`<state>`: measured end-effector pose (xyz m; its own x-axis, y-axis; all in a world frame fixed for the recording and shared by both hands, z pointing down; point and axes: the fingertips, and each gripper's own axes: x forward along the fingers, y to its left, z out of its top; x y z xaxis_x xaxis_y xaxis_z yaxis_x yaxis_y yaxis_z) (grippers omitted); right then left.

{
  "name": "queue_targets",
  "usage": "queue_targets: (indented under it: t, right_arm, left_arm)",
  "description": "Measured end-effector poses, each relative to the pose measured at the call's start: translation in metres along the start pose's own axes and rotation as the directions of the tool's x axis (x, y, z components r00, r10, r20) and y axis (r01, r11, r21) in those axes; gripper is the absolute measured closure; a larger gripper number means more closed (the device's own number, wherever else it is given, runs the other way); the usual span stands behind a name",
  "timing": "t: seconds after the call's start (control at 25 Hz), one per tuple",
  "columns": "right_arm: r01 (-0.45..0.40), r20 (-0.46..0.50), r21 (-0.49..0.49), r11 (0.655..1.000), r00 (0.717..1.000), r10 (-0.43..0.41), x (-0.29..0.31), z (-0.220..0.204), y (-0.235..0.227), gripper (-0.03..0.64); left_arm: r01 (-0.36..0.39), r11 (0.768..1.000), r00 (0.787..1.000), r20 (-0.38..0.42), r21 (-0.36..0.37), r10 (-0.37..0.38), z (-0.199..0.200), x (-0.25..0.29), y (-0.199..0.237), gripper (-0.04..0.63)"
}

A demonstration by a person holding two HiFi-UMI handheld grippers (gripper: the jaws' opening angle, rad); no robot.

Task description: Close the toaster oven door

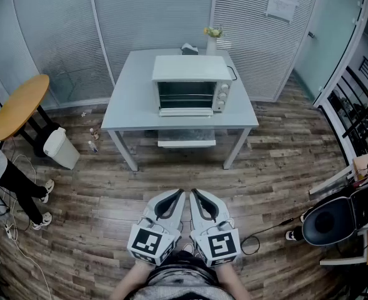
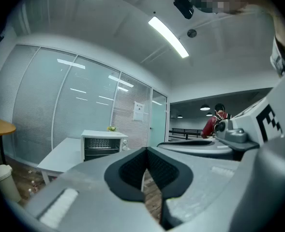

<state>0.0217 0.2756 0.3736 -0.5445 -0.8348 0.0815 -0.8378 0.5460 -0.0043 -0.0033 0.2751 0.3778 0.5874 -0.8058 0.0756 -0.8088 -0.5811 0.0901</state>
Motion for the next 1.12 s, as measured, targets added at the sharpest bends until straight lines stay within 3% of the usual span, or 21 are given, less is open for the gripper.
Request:
queue_targets:
  t: [0.32,0.4,0.6,1.12]
  right_arm:
    - [-0.006,0.021,0.003,1.0,1.0,0.006,-0.003,0.0,-0.002,0.614]
    - [-0.004,0.015,0.009,1.0,1.0,0.003,-0.006,-0.002,-0.004,0.613]
    - [0.004,0.003,0.005,1.0,1.0,-0.004,-0.01,-0.007,-0.011,0.575]
    - [-0.022,0.028,0.019,1.0,0.999,0.022,-0.021,-0.011,-0.024,0.546]
  left_arm:
    - [-0.028,0.999,1.0,0.007,0.02,0.028,-0.001,-0.001,-0.001,0.594]
    - [-0.027,1.0,1.0,0.007,0.013,0.027,-0.003,-0.001,-0.001,0.505]
    - [-0.024,0.999,1.0,-0.01,0.022,0.024,-0.011,0.0,-0.003,0.476]
    - [-0.059,0.998,0.998,-0.018,0.008,0.059,-0.018,0.006,-0.011,0.476]
